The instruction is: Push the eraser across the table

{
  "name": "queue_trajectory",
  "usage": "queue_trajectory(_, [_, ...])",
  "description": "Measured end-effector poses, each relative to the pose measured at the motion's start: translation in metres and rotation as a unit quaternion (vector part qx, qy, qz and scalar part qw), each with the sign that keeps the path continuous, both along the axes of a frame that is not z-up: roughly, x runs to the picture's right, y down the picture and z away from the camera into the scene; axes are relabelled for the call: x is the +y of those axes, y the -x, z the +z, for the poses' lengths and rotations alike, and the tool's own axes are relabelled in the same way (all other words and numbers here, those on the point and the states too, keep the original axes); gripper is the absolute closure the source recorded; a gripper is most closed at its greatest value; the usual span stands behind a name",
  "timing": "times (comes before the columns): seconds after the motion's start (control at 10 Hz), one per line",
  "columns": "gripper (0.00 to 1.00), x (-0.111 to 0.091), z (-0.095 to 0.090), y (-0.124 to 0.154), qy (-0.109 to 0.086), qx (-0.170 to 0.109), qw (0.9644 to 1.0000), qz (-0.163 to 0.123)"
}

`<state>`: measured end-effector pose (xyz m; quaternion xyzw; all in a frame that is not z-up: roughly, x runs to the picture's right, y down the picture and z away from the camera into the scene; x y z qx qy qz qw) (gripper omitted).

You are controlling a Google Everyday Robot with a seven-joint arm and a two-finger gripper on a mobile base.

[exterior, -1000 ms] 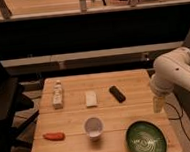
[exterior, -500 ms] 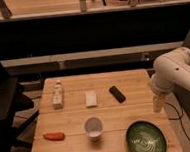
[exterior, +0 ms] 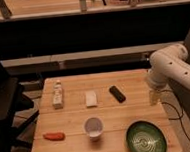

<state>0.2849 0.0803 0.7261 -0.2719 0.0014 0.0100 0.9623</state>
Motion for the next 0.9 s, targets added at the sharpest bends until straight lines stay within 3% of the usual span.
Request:
queue_trajectory(0.5, [0.2, -0.014, 0.035, 0.004, -0.002, -0.017, 0.9998, -0.005])
queue_trajectory(0.9, [0.2, -0.009, 0.054, 0.0, 0.0, -0.023, 0.9997, -0.006])
